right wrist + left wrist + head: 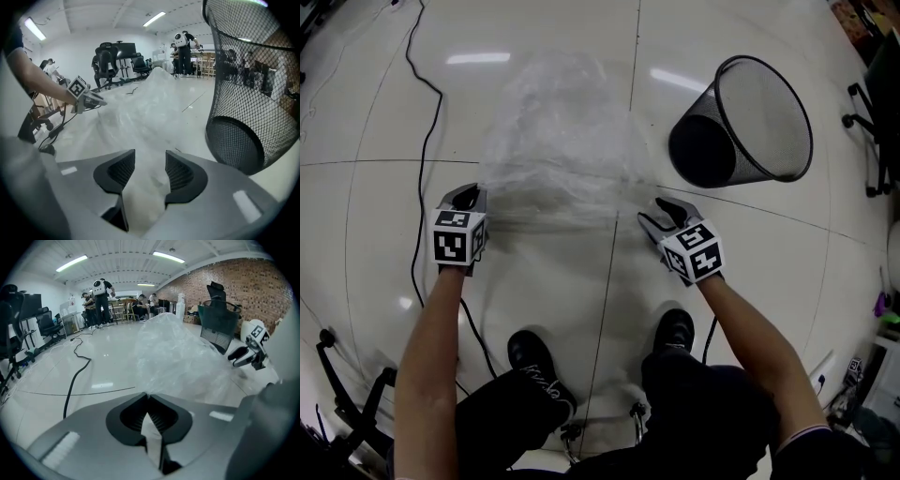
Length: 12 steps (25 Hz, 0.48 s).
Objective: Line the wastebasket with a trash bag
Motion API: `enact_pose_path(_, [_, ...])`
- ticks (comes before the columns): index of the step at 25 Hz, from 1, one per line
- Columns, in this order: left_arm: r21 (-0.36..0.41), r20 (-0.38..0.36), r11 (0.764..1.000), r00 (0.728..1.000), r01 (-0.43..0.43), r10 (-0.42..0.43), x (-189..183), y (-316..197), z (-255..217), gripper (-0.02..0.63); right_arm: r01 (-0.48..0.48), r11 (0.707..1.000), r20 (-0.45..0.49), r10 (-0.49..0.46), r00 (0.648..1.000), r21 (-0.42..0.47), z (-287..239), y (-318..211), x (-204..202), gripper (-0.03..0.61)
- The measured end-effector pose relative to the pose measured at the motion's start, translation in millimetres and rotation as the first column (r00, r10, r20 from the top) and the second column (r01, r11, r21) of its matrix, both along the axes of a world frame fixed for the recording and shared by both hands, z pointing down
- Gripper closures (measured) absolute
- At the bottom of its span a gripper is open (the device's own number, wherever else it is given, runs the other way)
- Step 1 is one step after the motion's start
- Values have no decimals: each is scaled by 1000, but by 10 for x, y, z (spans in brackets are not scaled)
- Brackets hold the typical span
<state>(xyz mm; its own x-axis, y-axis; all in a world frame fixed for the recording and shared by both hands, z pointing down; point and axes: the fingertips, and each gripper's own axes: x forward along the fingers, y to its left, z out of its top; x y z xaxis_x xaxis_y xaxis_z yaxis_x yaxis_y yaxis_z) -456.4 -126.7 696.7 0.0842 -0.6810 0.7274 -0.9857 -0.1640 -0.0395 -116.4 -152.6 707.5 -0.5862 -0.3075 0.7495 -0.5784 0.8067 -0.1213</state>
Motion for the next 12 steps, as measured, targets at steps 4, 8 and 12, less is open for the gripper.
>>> enact_pose_path(4, [-3,0,1000,1000,-5,5,-2,6,8,603,-3,1000,-49,2,999,-15,132,-8,43,396])
enact_pose_path(8, [-6,-1,1000,1000,-19,19,13,18,-1,603,10,1000,-77,-10,997,-9,156,-9,73,554])
enact_pose_path(12, [13,5,998,998,-56,56,9,-27,-129,603,2,1000,-38,-1,999,14,6,-55,47,575])
